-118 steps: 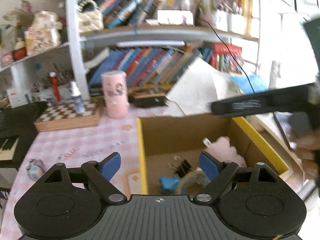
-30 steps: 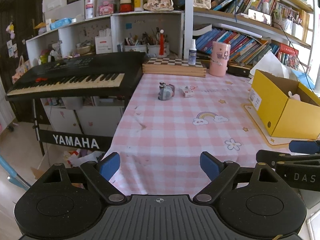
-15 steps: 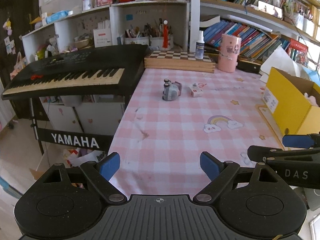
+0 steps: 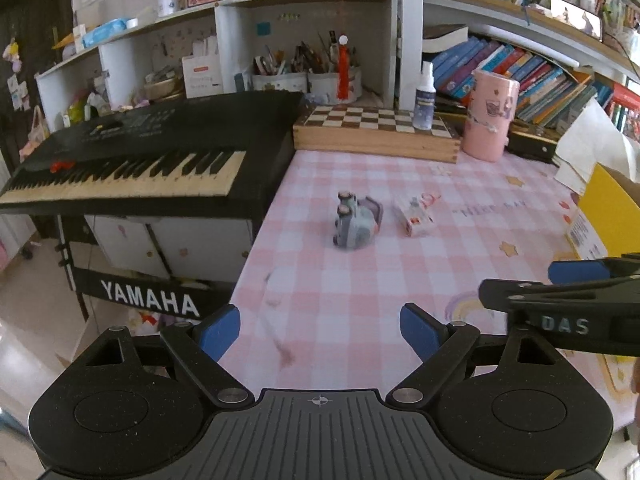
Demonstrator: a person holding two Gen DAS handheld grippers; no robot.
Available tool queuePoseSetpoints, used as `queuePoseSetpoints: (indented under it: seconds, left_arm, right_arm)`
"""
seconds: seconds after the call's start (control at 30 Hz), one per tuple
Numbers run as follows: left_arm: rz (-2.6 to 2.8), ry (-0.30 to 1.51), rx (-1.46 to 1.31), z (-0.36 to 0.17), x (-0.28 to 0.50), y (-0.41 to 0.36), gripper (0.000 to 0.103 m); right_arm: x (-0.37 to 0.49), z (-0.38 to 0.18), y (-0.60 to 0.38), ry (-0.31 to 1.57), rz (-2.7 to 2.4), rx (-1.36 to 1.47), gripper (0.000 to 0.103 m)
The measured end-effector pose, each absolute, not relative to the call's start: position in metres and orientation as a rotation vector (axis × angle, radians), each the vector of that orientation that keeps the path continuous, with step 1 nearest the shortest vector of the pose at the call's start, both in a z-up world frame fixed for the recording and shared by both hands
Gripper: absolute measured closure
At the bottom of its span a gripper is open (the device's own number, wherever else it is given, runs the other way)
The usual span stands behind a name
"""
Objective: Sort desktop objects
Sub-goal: 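Move the left gripper to the grey toy truck while the right approaches the white eraser, then grasp the grey toy truck with the left gripper while the right grasps the white eraser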
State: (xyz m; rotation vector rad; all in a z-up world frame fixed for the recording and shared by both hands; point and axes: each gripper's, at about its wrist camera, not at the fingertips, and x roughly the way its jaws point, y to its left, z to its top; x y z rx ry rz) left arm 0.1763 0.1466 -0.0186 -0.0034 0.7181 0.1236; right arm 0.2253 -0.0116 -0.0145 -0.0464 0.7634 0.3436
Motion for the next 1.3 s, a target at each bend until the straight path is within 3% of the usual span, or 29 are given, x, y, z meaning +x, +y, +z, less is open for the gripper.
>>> queuePoseSetpoints:
  seconds: [0.47, 0.8, 0.9, 1.1, 1.23, 1.3]
  left_arm:
    - [0.157, 0.764, 0.026, -0.032, 0.254, 0.146, 0.014]
    - [0.083, 0.776, 0.101, -0.045, 0.296, 0.131, 0.014]
    - [0.072, 0.789, 0.107, -0.051, 0.308, 0.129, 0.015]
    - [0.044, 0.800, 0.104, -0.062, 0.330, 0.125, 0.016]
    - [0.030, 0.816, 0.109, -0.073, 0.342, 0.122, 0.021]
    - [0.028, 0.818, 0.112, -0.078, 0.346, 0.121, 0.030]
  right_arm:
    - [0.355, -0.039, 0.030, 0.782, 0.390, -0.102, 0.063]
    - [0.403, -0.067, 0.047, 0.867, 0.435, -0.159, 0.068]
    - [0.406, -0.068, 0.045, 0.853, 0.456, -0.182, 0.075]
    - [0.406, -0.061, 0.029, 0.837, 0.419, -0.167, 0.075]
    - [0.401, -0.054, 0.018, 0.825, 0.404, -0.149, 0.075]
    - [0.398, -0.052, 0.015, 0.827, 0.400, -0.136, 0.075]
